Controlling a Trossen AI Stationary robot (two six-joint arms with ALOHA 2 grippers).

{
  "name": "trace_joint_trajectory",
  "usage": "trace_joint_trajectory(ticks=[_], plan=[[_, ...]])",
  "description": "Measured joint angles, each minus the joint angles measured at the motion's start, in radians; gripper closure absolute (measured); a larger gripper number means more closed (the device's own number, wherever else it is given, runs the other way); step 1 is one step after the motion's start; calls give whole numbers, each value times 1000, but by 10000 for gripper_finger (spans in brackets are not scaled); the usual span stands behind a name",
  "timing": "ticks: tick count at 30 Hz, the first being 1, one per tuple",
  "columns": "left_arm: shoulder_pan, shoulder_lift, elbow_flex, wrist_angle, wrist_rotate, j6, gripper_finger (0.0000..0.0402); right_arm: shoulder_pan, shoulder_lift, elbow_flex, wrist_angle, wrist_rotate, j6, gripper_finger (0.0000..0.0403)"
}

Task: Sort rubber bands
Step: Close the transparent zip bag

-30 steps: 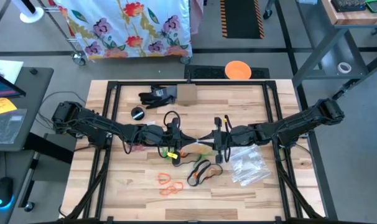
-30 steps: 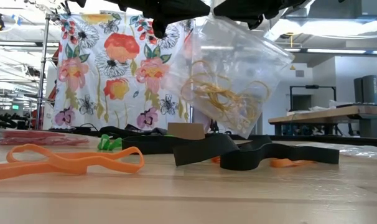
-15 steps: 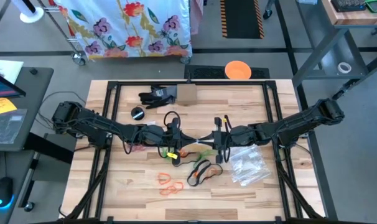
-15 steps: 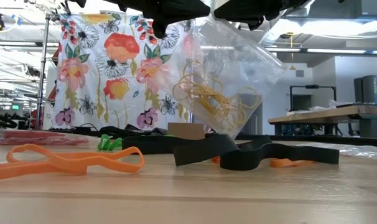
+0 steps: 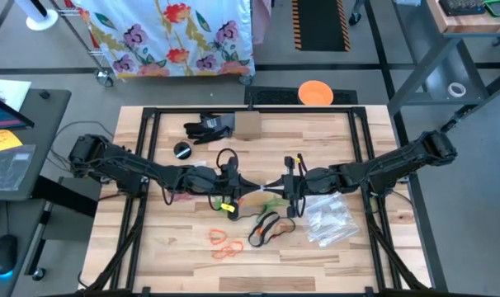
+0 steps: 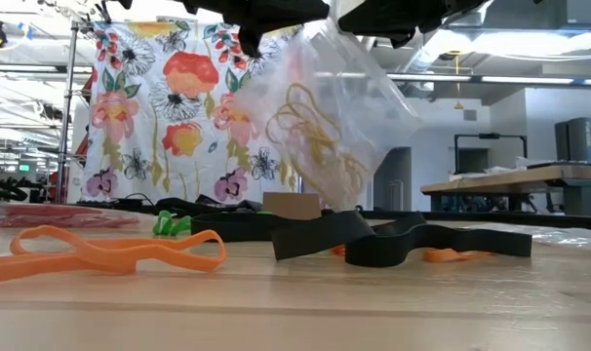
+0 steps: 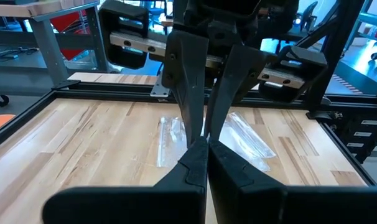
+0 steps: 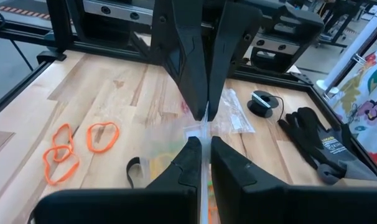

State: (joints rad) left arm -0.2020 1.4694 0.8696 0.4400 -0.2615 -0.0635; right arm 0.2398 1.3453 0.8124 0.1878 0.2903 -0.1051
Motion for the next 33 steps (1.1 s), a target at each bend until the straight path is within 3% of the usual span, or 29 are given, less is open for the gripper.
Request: trace_joint_trajectory(ticks=[10, 17, 27, 33], plan=[[-50, -65, 3, -3, -7, 33, 401, -1, 2, -4, -51, 21, 0, 386], [-102, -91, 2, -29, -87, 69, 401, 0, 2, -3, -52, 25, 7, 386], [-86, -88, 2, -88, -96, 94, 401, -1, 2, -2, -37, 25, 5, 386], [-71, -46, 1, -84, -77, 230, 388, -1, 1, -2, -34, 25, 3, 386]])
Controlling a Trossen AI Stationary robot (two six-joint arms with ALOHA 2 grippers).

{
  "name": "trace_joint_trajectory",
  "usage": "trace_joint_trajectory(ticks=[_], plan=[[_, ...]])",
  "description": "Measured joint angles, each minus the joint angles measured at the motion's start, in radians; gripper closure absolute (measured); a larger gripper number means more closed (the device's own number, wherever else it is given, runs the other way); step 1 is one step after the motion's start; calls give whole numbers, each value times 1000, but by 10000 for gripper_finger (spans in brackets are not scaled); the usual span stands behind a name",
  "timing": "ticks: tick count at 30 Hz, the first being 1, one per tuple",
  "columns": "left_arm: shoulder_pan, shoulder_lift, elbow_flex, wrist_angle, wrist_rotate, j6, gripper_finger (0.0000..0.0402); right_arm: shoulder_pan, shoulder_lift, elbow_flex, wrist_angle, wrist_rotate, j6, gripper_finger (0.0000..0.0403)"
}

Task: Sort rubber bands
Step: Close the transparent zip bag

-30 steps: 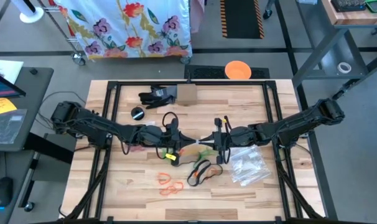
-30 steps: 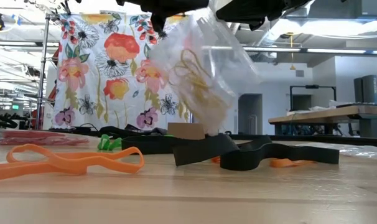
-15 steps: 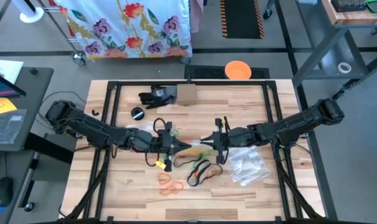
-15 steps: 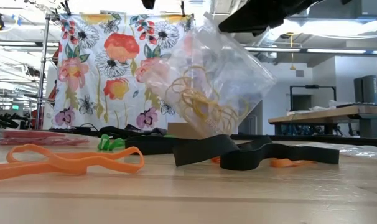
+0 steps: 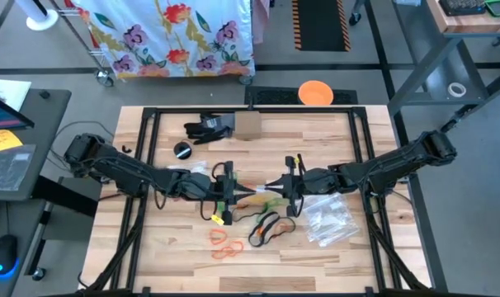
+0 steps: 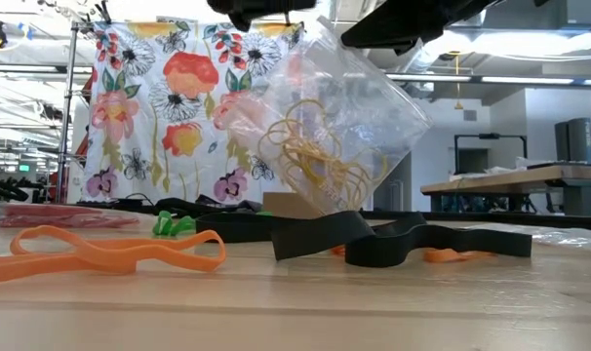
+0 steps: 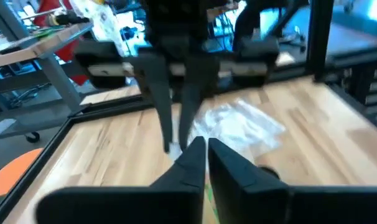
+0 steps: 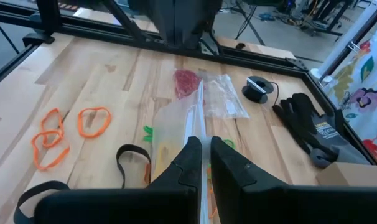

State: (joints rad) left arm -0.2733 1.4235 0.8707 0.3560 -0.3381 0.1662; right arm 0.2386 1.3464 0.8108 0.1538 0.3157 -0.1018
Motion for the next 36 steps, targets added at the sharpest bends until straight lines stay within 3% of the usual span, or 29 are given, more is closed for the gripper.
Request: trace_joint_trajectory(ticks=[9, 13, 18, 27, 36], plan=[[36, 36, 0, 43, 15, -7, 270, 0, 0, 0, -4, 0, -2, 386], [38, 35, 0, 59, -21, -6, 239, 0, 0, 1, -9, 0, -4, 386], [43, 35, 0, 56, -40, 4, 231, 0, 0, 1, -12, -1, -4, 386], [75, 35, 0, 35, 25, -161, 231, 0, 0, 1, -3, -1, -3, 386], [90, 35, 0, 15, 95, -182, 231, 0, 0, 1, -3, -1, -3, 386]])
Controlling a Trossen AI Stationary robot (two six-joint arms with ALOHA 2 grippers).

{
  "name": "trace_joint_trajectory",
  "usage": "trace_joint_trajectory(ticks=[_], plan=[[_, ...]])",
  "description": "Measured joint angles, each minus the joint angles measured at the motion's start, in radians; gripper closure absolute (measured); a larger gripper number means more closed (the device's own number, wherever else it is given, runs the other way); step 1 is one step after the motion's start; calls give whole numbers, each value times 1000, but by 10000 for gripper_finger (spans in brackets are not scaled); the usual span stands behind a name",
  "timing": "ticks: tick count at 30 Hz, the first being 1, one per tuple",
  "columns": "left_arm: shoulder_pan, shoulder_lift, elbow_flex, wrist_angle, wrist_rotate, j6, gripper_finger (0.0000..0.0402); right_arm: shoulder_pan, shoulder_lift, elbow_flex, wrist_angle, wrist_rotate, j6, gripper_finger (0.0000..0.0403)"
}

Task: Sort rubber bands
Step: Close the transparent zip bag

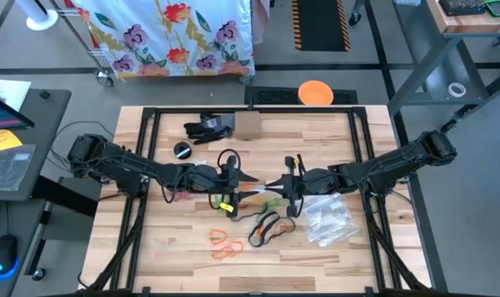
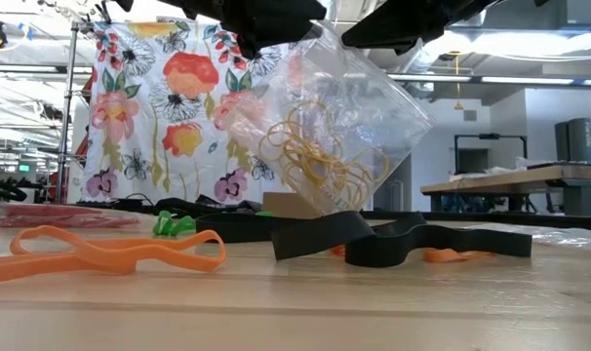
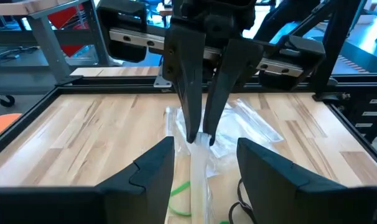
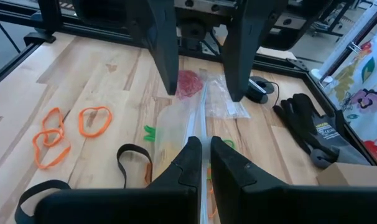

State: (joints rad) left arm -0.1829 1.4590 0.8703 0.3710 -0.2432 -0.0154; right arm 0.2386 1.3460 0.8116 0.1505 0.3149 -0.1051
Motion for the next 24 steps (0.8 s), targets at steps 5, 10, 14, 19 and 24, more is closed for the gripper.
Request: trace_joint_trajectory(ticks=[5, 10, 14, 19, 24], plan=[[0, 0, 0, 0, 0, -4, 231, 0, 0, 0, 0, 0, 0, 386], [0, 13, 0, 21, -1, -8, 242, 0, 0, 0, 0, 0, 0, 386], [8, 63, 7, 70, 27, 11, 250, 0, 0, 0, 2, 0, 0, 386], [13, 81, 67, -10, 24, 12, 251, 0, 0, 0, -3, 0, 0, 386], [7, 81, 71, -24, 18, 18, 251, 0, 0, 0, -11, 0, 0, 386]])
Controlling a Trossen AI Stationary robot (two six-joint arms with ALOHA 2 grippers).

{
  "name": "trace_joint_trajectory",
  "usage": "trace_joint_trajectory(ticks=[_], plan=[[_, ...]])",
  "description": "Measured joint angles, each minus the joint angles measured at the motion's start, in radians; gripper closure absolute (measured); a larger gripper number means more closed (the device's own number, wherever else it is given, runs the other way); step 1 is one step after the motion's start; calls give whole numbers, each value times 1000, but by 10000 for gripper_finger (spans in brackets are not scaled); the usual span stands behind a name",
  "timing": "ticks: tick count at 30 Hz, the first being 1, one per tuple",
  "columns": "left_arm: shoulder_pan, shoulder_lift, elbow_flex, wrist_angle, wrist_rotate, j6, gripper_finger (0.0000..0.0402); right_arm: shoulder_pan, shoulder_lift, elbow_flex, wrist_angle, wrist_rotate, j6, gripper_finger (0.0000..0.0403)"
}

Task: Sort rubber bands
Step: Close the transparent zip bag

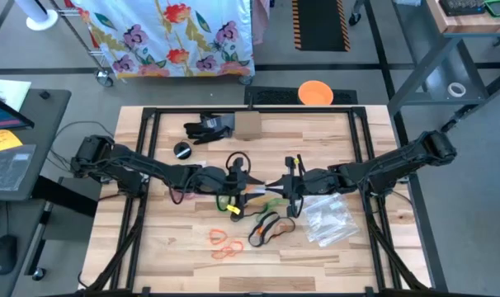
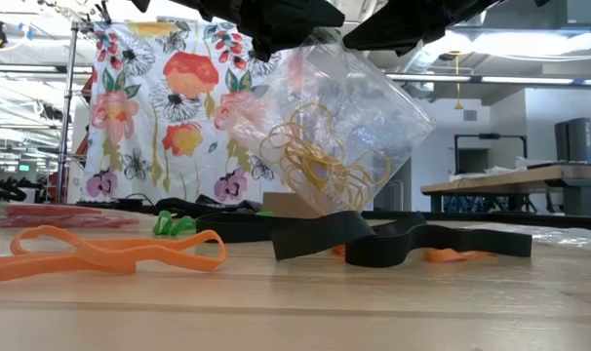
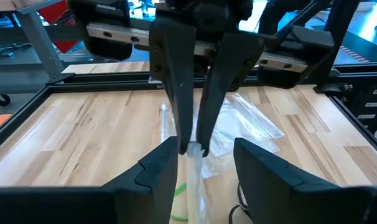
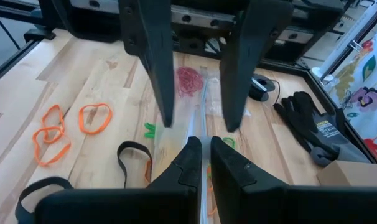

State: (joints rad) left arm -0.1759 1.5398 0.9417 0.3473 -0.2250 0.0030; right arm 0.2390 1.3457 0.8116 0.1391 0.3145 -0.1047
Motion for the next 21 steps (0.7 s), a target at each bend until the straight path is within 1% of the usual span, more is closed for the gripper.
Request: trace_joint_trajectory(ticks=[7, 10, 13, 15, 18, 19, 21], plan=[[0, 0, 0, -23, 0, -1, 253, 1, 0, 0, 3, 0, 0, 386], [0, 0, 0, -20, -1, -2, 267, 1, 0, 0, 5, 0, 0, 386], [-1, 0, 0, -20, -37, 6, 297, 1, 0, 0, 5, 0, 0, 386], [-1, 0, 0, -16, -63, 18, 327, 1, 0, 0, 3, 1, 0, 386], [-1, 0, 0, -19, -63, 19, 383, 0, 0, 0, 2, 2, 0, 386], [-1, 0, 0, -20, -56, 19, 392, 0, 0, 0, 1, 2, 0, 386], [-1, 0, 0, -20, -45, 19, 394, 1, 0, 0, 0, 2, 0, 386]])
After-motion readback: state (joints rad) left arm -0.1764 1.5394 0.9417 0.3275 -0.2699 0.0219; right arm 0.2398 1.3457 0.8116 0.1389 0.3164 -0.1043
